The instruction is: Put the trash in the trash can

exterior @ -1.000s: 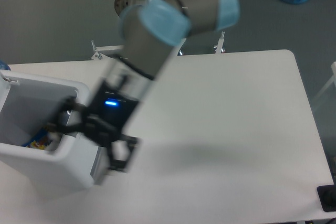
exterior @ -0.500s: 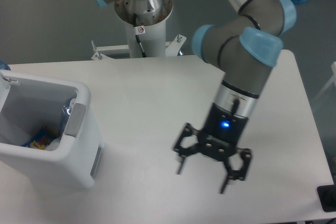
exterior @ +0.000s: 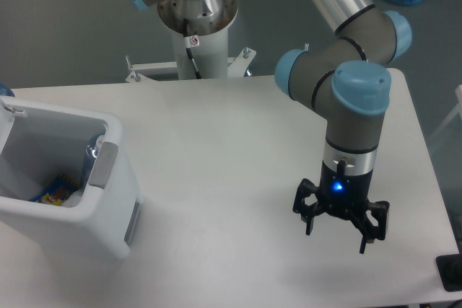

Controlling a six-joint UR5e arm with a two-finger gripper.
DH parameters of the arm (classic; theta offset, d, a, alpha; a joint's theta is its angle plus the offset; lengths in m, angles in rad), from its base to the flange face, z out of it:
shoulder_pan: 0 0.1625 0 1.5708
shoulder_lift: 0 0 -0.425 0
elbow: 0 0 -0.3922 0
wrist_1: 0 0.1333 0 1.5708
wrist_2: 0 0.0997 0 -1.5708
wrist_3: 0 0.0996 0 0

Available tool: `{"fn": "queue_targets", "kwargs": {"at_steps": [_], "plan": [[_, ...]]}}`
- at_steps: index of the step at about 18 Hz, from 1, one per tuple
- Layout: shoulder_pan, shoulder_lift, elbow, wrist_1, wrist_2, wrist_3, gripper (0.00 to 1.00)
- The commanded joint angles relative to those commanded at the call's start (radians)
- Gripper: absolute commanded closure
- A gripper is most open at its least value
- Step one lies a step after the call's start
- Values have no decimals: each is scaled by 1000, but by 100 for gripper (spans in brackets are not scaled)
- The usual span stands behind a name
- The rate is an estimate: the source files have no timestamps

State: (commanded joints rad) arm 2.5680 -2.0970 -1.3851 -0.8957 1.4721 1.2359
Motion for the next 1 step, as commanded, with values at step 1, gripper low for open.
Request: {"fn": "queue_targets", "kwargs": {"at_steps": [1], "plan": [[-6, 3, -8, -9, 45, 52, 0]]}}
